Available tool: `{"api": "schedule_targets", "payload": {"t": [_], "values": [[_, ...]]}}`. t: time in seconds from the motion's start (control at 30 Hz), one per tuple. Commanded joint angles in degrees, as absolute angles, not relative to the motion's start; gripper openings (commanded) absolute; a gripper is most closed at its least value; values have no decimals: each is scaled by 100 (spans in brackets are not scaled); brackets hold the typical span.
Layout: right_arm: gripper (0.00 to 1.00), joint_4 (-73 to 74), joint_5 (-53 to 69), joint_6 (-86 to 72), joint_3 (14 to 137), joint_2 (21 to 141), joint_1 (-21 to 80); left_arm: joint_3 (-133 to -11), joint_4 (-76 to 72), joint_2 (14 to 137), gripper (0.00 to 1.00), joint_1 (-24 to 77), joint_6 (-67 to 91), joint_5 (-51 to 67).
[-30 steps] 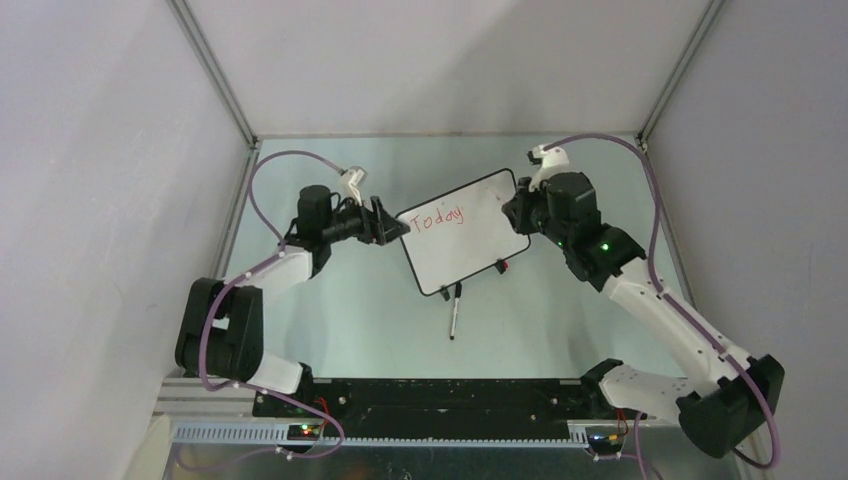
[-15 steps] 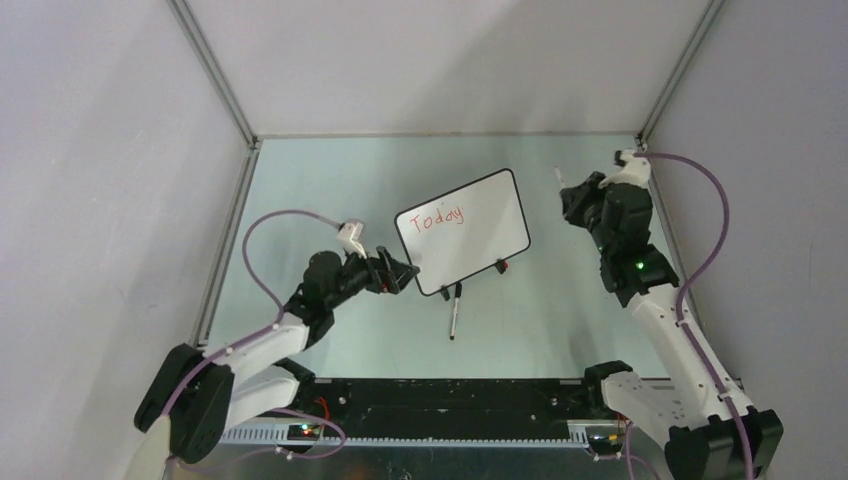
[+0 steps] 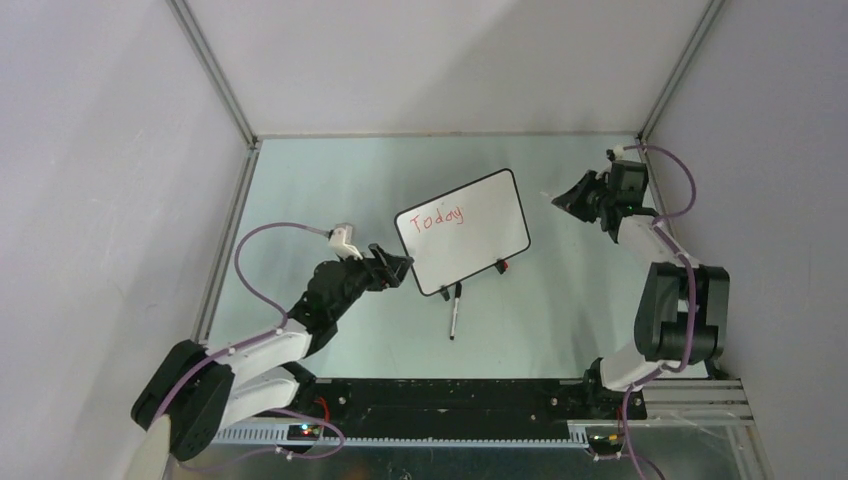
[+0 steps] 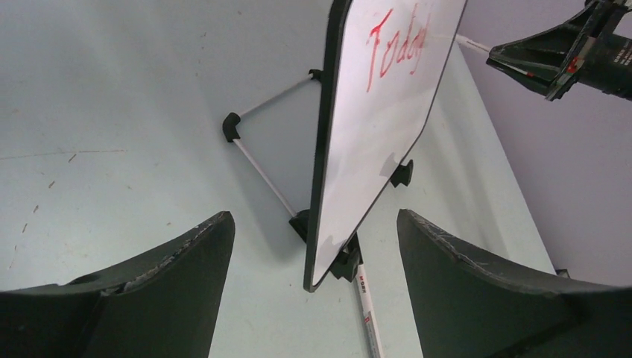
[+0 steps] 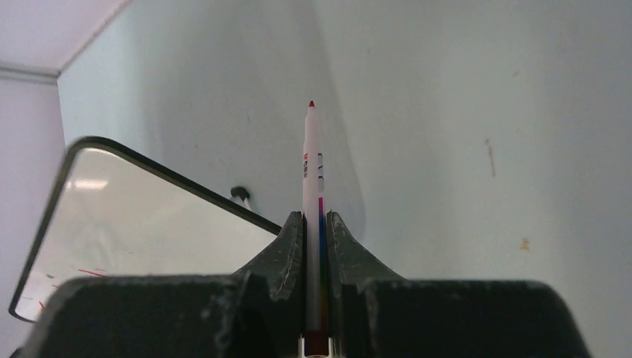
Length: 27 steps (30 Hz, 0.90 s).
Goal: Write a sentence on the whiteboard
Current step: Adjust the whiteboard at the center of the board.
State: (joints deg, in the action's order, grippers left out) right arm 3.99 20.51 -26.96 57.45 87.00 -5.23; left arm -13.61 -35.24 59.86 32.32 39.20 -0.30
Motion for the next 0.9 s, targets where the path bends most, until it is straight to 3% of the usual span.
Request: {"api": "schedule_targets", "payload": {"t": [0.0, 0.37, 0.87], "values": [[0, 83, 2763, -2641, 6071, 9016, -404, -1397, -4113, 6329, 84, 3278, 4045, -178], [0, 97, 2497, -2530, 5931, 9477, 268, -1630, -3937, 6639, 72, 3263, 3837, -66], [0, -46, 2153, -2590, 4873, 8467, 515, -1713, -4376, 7116, 58, 2802, 3779, 316]]}}
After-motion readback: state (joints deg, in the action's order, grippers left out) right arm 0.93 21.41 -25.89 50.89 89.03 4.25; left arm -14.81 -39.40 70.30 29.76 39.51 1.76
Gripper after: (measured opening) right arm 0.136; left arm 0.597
